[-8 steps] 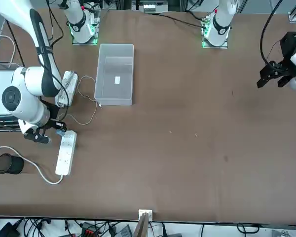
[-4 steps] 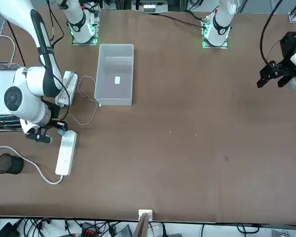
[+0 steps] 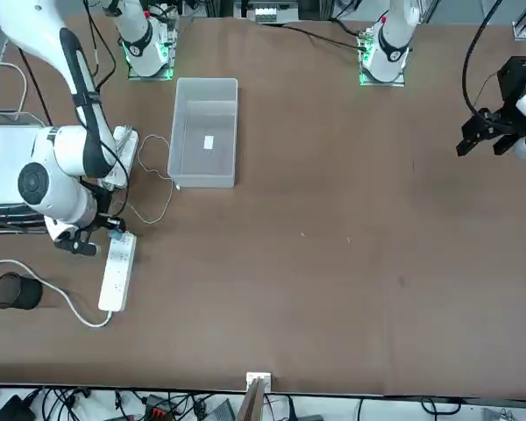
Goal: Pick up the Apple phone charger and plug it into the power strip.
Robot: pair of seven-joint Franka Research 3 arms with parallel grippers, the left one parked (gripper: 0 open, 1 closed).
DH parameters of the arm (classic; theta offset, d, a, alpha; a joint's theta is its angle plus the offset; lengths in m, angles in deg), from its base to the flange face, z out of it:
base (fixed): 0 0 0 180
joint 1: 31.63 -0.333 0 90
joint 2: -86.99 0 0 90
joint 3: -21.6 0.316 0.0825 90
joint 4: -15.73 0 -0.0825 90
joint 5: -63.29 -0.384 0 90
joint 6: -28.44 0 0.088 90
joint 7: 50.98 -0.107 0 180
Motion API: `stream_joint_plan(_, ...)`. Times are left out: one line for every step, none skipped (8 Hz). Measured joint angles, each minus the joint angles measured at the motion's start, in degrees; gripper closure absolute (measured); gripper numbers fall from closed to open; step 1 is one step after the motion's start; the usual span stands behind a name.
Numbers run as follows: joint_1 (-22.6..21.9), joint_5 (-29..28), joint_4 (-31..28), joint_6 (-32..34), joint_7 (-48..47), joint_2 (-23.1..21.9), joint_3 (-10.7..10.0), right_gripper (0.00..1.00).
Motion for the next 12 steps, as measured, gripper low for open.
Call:
stream_joint_plan(0.0, 0.0, 0.5, -0.2, 0.0, 0.2, 0.0, 0.63)
stream_joint_plan(0.0, 0.0, 1.1, -0.2, 0.0, 0.4, 0.0, 0.63)
stream_joint_plan(0.0, 0.0, 1.5, -0.2, 0.0, 0.8, 0.0, 0.63)
stream_joint_plan(0.0, 0.0, 1.8, -0.2, 0.0, 1.3, 0.0, 0.63)
stream_joint_plan(0.0, 0.0, 2.1, -0.2, 0.1, 1.8, 0.0, 0.63)
stream_joint_plan(0.0, 0.0, 2.3, -0.2, 0.1, 2.3, 0.0, 0.63)
stream_joint_plan(0.0, 0.0, 2.4, -0.2, 0.2, 2.6, 0.0, 0.63)
stream_joint_plan(0.0, 0.0, 2.4, -0.2, 0.2, 2.9, 0.0, 0.63)
stream_joint_plan(0.0, 0.0, 2.5, -0.2, 0.4, 3.2, 0.0, 0.63)
stream_joint_plan(0.0, 0.0, 2.6, -0.2, 0.5, 3.4, 0.0, 0.63)
stream_joint_plan(0.0, 0.0, 2.6, -0.2, 0.6, 3.4, 0.0, 0.63)
stream_joint_plan(0.0, 0.0, 2.6, -0.2, 0.7, 3.4, 0.0, 0.63)
